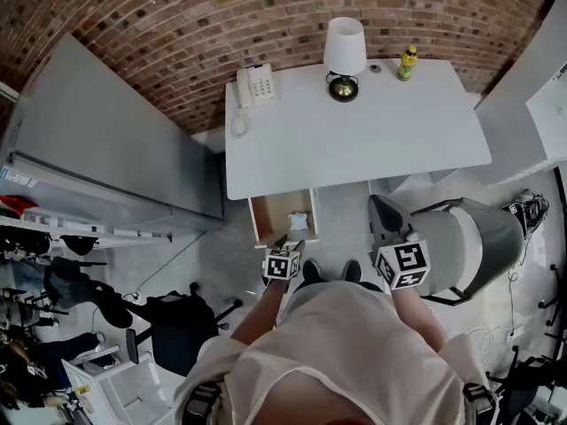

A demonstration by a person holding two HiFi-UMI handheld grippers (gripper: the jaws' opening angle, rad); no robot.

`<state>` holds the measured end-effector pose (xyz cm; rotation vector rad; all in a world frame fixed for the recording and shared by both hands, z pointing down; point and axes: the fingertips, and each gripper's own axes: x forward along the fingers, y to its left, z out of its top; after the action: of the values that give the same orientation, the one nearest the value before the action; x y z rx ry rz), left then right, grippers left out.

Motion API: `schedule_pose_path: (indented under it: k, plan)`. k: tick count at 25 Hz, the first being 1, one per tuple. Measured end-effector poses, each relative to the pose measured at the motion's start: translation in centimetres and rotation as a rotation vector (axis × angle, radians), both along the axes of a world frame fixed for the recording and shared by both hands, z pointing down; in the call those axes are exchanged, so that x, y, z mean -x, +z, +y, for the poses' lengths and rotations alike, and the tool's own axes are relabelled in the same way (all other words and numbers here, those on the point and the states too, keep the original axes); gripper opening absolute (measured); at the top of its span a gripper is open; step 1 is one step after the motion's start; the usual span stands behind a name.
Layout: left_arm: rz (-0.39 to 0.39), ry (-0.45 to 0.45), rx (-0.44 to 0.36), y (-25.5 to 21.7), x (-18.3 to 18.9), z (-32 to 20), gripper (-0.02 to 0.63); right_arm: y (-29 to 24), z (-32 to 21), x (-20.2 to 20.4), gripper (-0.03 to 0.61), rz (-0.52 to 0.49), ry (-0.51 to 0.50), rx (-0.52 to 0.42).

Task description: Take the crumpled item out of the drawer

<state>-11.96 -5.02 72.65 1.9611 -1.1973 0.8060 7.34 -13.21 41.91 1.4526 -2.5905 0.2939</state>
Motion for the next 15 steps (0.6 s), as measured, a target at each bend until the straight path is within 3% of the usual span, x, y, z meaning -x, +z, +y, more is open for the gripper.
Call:
schedule_pose_path:
  k: [3, 15]
  plan:
    - [0.014, -0.006, 0.045, 1.1, 0.0, 0.1, 0.253, 0.1, 0.0, 0.0, 0.008, 0.002, -0.003, 0.002]
    - [0.0, -0.053, 0.116, 6.0, 0.6, -1.2, 0.253, 2.2, -1.2, -0.3, 0.008, 0.01, -0.015, 0.017]
